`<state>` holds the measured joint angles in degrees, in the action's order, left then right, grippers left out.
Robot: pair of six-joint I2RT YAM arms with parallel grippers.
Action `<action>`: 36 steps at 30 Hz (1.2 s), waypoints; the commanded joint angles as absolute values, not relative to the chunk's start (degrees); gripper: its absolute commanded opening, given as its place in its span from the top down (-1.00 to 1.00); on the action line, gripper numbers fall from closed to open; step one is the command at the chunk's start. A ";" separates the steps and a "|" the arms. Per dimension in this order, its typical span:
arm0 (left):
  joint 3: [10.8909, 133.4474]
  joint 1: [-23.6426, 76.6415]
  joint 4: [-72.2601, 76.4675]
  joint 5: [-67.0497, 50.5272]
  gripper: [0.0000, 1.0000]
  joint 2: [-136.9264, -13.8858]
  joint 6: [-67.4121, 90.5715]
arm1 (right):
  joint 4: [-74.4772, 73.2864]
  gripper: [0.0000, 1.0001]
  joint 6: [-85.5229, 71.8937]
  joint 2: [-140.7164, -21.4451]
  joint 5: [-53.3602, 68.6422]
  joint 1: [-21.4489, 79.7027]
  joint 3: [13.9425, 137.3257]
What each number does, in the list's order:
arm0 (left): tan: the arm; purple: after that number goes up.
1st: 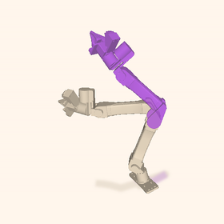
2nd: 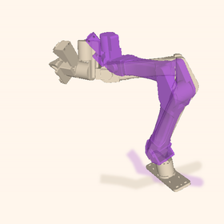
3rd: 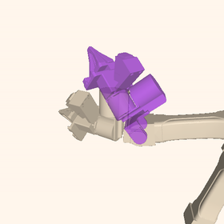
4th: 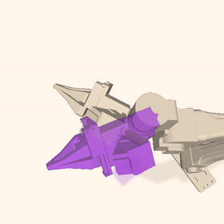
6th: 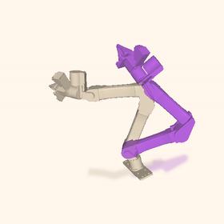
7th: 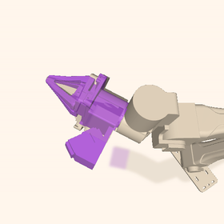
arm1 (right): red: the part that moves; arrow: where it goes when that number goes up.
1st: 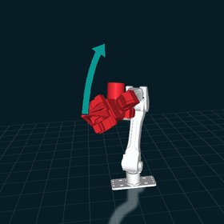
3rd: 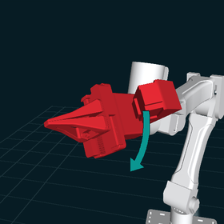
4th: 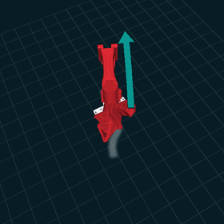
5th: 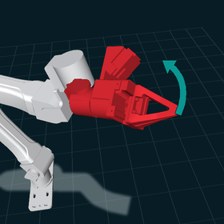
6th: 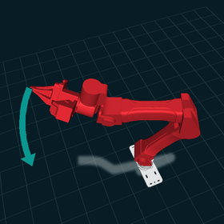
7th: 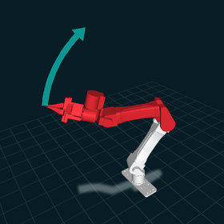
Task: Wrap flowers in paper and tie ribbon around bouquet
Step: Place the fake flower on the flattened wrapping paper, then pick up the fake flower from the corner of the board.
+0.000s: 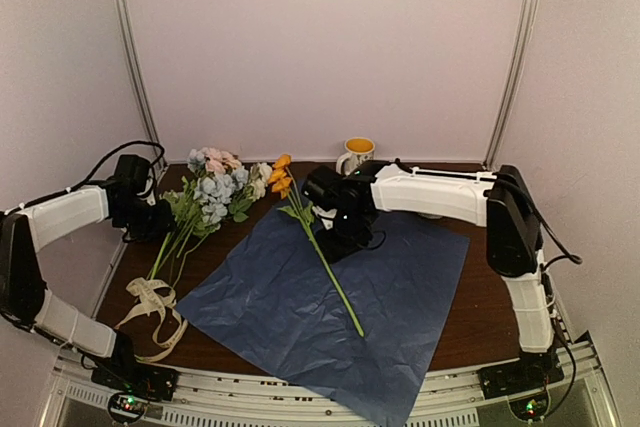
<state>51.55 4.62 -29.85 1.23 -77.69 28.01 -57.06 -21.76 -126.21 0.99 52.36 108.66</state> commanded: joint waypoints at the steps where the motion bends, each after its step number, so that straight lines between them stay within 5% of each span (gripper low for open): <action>1: 51.89 3.05 -26.08 1.16 0.11 -80.89 27.88 | -54.80 0.12 -21.11 -118.75 -1.06 52.71 103.85; 14: 56.38 2.97 -26.31 3.13 0.77 -88.91 26.43 | -52.54 0.13 -20.89 -114.73 -1.31 52.83 95.32; 27: 59.46 2.91 -28.41 5.68 0.70 -91.43 24.26 | -52.27 0.13 -19.79 -113.64 -2.11 52.84 93.98; 32: 59.46 2.98 -28.26 5.05 1.00 -91.87 24.18 | -52.12 0.13 -19.65 -113.05 -2.50 52.91 93.05; 36: 58.46 2.95 -27.35 4.60 1.00 -89.82 24.53 | -52.24 0.13 -19.78 -112.86 -2.46 52.91 92.99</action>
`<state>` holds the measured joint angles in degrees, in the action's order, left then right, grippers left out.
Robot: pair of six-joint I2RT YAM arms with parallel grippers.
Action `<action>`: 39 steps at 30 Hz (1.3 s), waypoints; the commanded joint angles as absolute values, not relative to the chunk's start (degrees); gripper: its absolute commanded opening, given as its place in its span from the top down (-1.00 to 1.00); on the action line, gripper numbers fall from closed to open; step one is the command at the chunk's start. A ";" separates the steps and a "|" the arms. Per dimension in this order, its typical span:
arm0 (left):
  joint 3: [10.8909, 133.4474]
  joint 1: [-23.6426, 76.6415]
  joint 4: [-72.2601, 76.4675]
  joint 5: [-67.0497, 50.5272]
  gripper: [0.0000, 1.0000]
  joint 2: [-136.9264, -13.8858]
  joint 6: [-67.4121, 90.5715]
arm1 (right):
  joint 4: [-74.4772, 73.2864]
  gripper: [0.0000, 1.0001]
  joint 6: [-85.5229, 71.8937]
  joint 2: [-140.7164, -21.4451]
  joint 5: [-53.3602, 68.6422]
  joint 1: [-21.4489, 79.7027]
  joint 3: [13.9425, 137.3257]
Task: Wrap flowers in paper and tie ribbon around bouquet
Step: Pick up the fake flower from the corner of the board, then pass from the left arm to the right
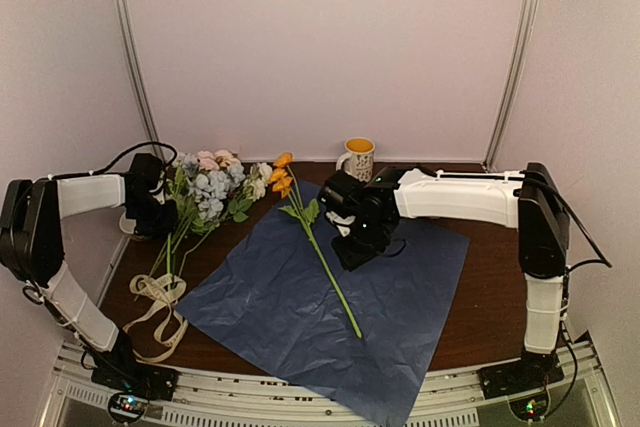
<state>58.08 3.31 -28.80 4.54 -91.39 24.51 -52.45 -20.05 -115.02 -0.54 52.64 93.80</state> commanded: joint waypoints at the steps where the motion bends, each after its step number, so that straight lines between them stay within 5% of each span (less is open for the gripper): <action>1: 58.19 2.94 -27.21 4.82 1.00 -89.02 24.71 | -52.27 0.13 -19.72 -112.73 -2.54 52.91 92.99; 21: 44.19 4.34 -10.55 -0.01 1.00 -56.17 26.05 | -48.93 0.12 -18.72 -106.32 -3.99 54.12 91.91; 31: 42.14 20.74 0.77 -8.41 1.00 -38.50 25.83 | -25.48 0.10 -12.18 -94.41 10.27 60.10 87.88; 39: 42.91 35.51 15.67 -11.84 1.00 -41.57 26.91 | -5.43 -0.05 -14.73 -93.06 20.28 64.28 88.35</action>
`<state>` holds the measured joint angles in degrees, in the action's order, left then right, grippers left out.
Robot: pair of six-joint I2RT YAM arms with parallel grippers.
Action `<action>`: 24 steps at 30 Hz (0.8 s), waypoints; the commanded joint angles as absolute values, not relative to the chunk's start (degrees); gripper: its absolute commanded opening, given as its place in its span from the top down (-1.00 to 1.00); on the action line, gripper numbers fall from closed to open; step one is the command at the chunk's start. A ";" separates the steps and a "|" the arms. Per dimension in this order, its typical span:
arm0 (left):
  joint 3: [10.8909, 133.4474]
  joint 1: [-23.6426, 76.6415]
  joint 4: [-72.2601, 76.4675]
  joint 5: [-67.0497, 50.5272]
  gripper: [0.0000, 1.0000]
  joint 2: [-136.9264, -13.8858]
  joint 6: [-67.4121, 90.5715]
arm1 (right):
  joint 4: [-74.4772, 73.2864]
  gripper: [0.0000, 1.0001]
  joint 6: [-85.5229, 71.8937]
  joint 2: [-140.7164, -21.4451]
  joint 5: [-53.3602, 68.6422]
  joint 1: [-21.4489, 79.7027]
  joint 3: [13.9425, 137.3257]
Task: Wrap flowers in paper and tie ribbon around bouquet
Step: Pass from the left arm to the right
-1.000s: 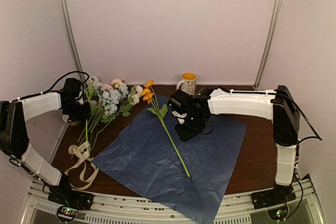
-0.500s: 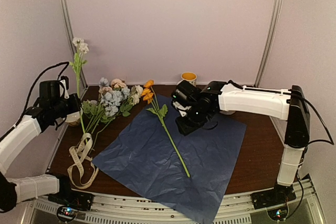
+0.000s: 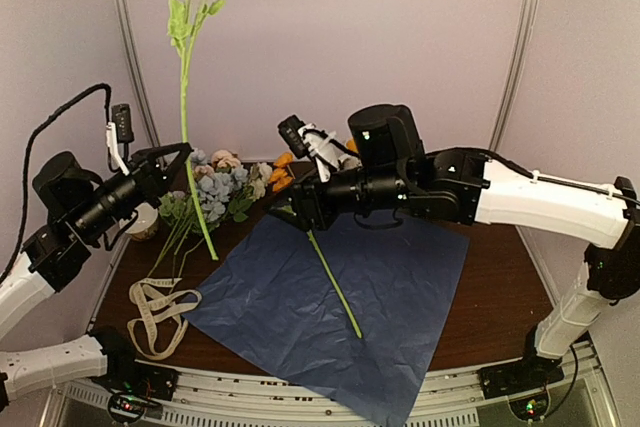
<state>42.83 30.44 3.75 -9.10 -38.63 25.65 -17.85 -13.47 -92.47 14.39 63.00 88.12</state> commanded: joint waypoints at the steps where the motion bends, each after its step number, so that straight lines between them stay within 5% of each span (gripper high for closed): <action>1: 42.89 37.02 17.94 -12.32 1.00 -42.78 27.81 | -4.33 -0.07 -15.74 -93.65 20.33 64.50 88.86; 12: 45.27 48.72 29.06 -14.32 1.00 -53.24 28.32 | 0.15 -0.16 -18.05 -95.54 21.25 64.96 90.33; 19: 44.48 49.57 32.52 -14.74 1.00 -54.17 30.96 | 1.71 0.70 -19.24 -92.89 14.03 64.94 86.33; 24: 44.39 49.66 32.72 -15.31 1.00 -54.85 32.51 | 0.57 1.00 -19.28 -92.33 14.12 64.71 85.26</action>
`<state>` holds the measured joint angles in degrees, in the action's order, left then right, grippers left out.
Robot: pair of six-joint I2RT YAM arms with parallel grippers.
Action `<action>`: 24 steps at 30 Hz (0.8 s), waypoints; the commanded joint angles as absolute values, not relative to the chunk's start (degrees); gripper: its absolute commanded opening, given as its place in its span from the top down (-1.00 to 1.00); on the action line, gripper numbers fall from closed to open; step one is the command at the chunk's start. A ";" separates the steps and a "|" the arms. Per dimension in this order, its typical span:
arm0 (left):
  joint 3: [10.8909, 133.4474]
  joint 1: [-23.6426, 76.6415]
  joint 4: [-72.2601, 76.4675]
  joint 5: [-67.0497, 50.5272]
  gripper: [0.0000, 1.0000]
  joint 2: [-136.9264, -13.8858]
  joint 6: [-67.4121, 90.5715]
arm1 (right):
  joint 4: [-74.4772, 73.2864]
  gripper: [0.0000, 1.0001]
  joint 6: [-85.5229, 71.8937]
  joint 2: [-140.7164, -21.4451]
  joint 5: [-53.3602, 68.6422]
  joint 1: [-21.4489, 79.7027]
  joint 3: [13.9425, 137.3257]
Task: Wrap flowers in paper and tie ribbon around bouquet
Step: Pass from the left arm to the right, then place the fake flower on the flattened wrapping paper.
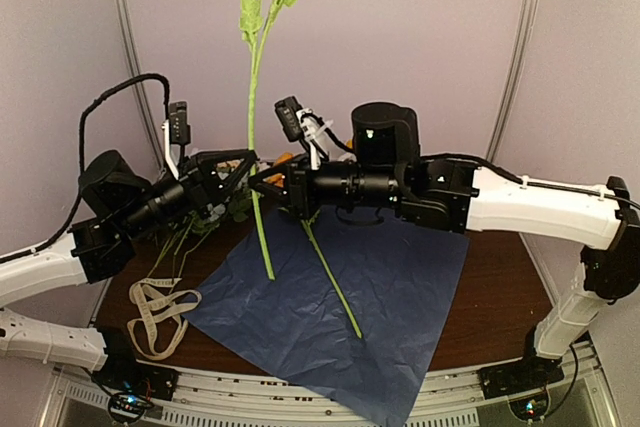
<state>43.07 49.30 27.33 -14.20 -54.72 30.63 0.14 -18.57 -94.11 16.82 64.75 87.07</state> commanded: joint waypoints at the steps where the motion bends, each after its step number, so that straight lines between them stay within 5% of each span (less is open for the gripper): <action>1: 44.45 49.64 32.32 -15.05 1.00 -55.03 32.77 | 0.41 1.00 -19.41 -91.84 13.61 64.67 84.66; 6: 44.72 49.66 29.56 -13.76 1.00 -55.71 33.17 | -2.29 1.00 -20.61 -88.60 9.89 63.83 81.38; 7: 45.09 49.66 27.26 -11.97 0.71 -55.87 33.21 | -4.35 1.00 -20.65 -88.16 8.76 63.57 81.16; 8: 45.86 49.60 24.00 -10.25 0.09 -55.94 32.67 | -6.48 1.00 -20.54 -87.84 7.31 63.34 81.05; 9: 47.04 49.57 19.74 -8.38 -0.20 -55.91 31.65 | -9.35 1.00 -20.65 -87.59 5.08 63.17 81.04; 13: 53.68 48.94 -2.31 4.39 -0.66 -55.33 26.55 | -21.34 1.00 -21.92 -87.37 -0.38 61.22 80.55; 18: 60.92 36.48 -26.87 7.53 -0.74 -58.66 29.50 | -36.69 1.00 -24.10 -90.34 -1.38 57.34 81.40; 24: 61.17 22.50 -33.68 5.40 -0.65 -63.36 29.20 | -45.72 1.00 -22.88 -99.07 0.06 53.60 83.71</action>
